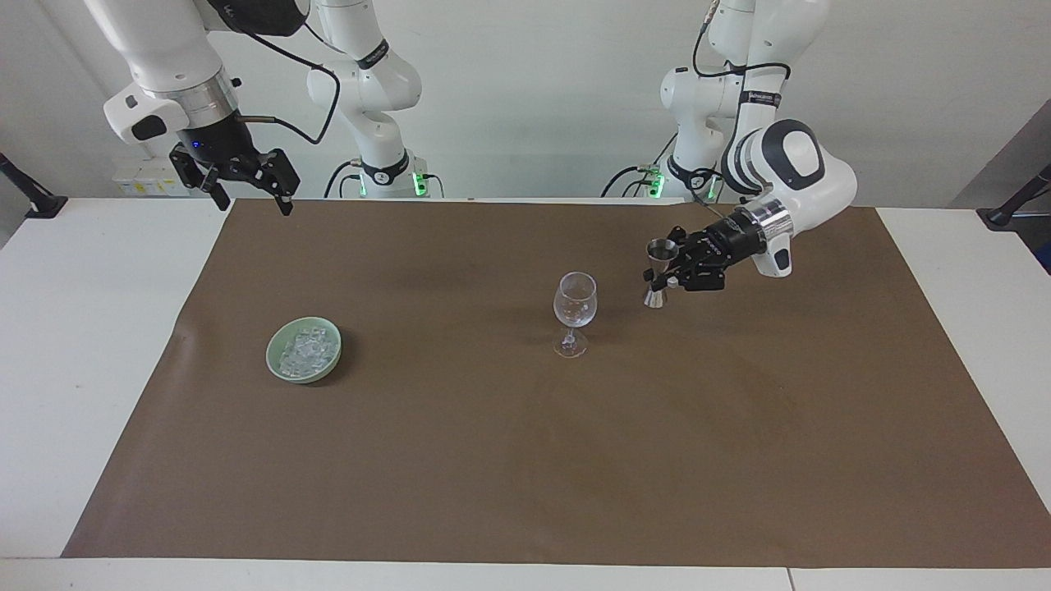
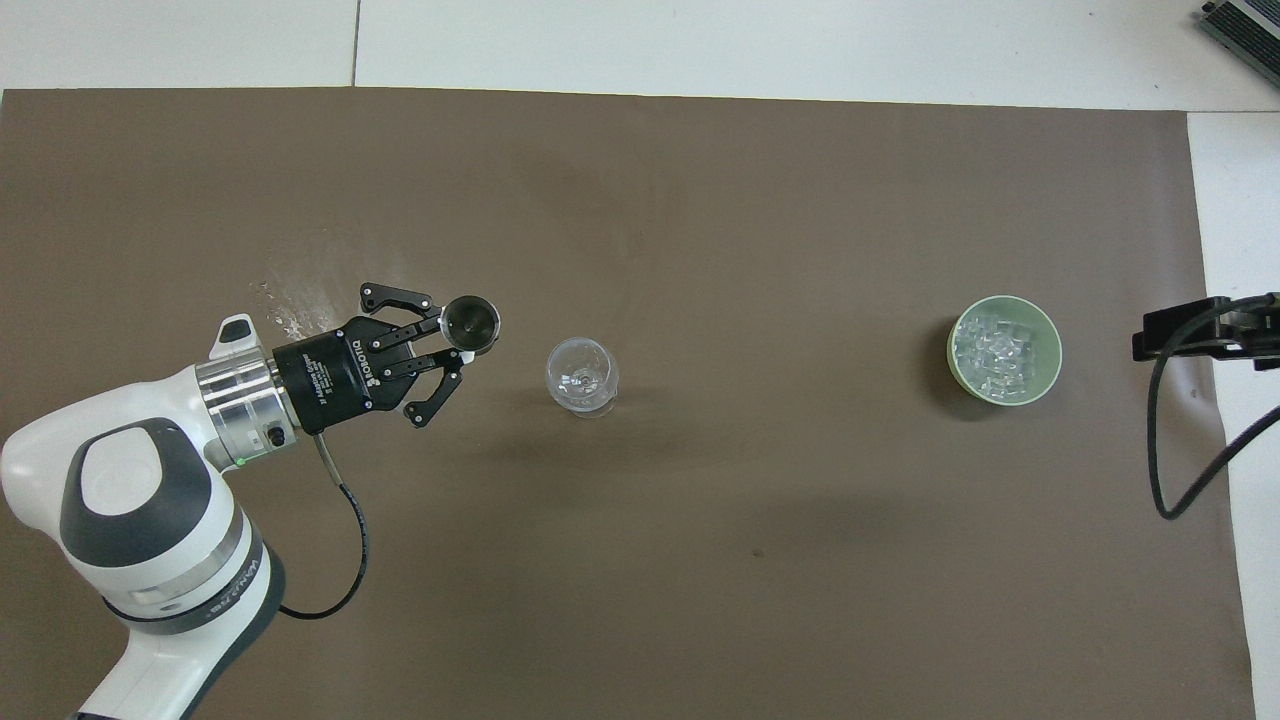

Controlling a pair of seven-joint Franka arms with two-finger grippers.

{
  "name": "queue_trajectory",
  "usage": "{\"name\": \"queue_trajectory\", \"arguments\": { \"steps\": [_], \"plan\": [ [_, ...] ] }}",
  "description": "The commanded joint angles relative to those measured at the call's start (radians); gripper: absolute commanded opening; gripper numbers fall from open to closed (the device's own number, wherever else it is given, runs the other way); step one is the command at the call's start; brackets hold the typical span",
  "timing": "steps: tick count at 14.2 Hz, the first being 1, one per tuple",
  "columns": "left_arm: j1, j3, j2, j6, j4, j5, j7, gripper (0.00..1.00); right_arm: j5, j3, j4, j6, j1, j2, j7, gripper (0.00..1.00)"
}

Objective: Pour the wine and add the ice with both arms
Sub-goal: 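Carry the jigger with the left gripper over the clear glass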

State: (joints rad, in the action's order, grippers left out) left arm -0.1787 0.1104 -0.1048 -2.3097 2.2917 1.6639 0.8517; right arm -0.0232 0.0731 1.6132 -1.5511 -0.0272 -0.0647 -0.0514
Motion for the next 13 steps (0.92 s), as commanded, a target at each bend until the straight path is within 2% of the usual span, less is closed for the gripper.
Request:
{"name": "queue_trajectory", "arguments": {
  "steps": [1,4,13],
  "plan": [
    [-0.013,0.079,-0.018,-0.158,-0.012,0.007,0.018,0.0,0.002,-0.003,0.019,0.006,0.004,-0.02,0.024,1.0],
    [-0.013,0.149,-0.015,-0.275,-0.02,-0.006,-0.017,0.0,0.003,-0.003,0.019,0.006,0.004,-0.02,0.024,1.0],
    [-0.127,0.158,0.011,-0.548,-0.02,-0.006,-0.186,0.0,0.002,-0.003,0.019,0.006,0.004,-0.02,0.024,1.0]
  ]
}}
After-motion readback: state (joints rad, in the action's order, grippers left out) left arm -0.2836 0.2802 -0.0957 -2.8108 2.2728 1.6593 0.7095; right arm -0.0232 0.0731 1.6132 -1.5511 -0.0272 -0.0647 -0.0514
